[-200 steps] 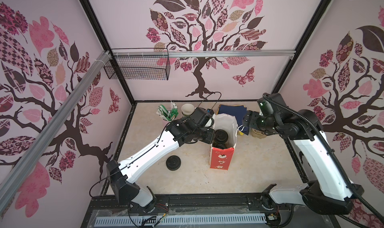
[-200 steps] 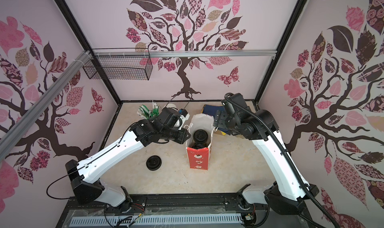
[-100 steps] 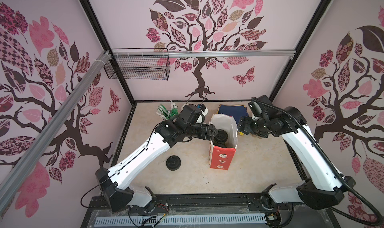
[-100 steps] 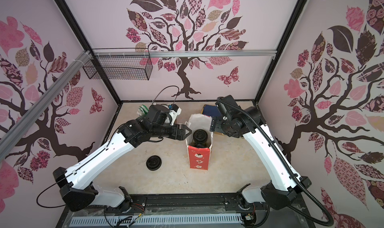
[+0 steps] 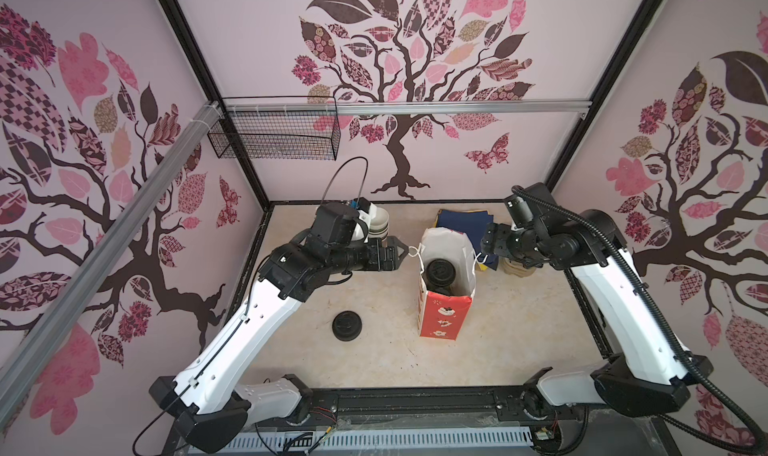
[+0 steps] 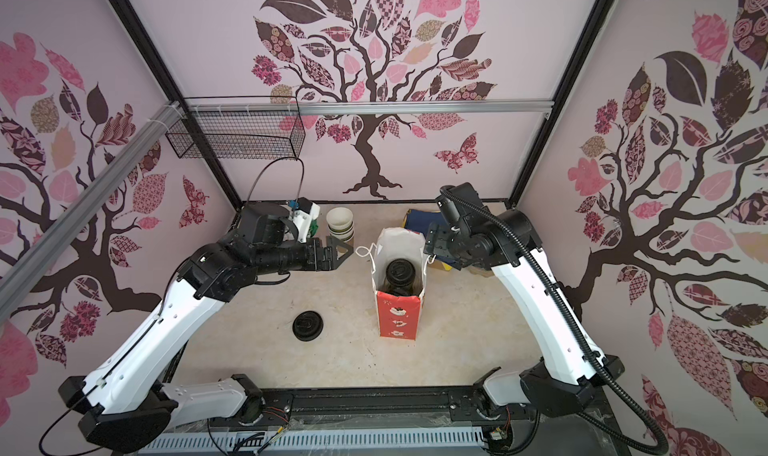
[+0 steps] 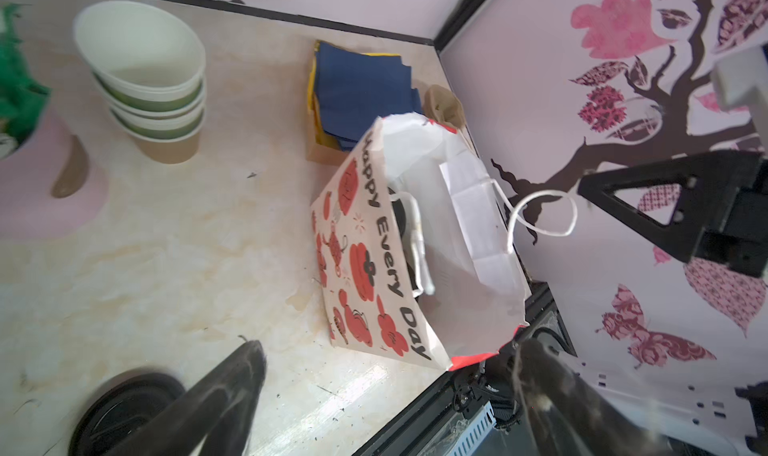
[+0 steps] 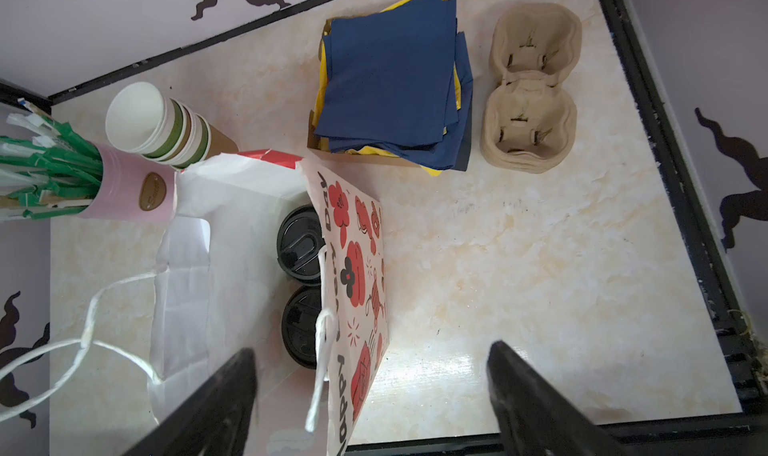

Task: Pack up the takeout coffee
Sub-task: 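Move the left gripper over the pink straw cup while the right gripper draws back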

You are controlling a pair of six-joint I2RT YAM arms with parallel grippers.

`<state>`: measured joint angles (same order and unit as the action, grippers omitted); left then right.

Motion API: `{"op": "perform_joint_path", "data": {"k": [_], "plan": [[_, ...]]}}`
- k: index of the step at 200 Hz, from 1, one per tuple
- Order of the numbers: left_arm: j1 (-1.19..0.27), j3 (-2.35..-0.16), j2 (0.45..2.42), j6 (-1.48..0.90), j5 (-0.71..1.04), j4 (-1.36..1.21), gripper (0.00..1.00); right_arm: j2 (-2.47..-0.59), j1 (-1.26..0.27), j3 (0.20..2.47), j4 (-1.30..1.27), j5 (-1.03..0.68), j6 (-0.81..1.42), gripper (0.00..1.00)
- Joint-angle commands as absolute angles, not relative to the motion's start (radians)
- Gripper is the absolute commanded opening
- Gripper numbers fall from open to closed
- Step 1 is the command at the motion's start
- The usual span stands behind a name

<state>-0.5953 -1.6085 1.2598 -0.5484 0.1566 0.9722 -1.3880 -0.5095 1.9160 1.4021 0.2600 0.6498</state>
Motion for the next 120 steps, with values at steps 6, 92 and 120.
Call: {"op": "perform_joint_path", "data": {"k": [6,92,120], "plan": [[-0.504,-1.712,1.325,-0.548,0.119,1.053,0.93,-1.426,-0.482,1.972,1.459,0.316,0.684,0.88],[-0.298,-1.8,1.525,-0.491,-0.018,1.095,0.71,-1.479,-0.441,2.009,1.429,0.305,0.643,0.86],[-0.292,-1.803,1.57,-0.442,-0.107,1.107,0.58,-1.497,-0.438,2.03,1.429,0.305,0.627,0.86]]}}
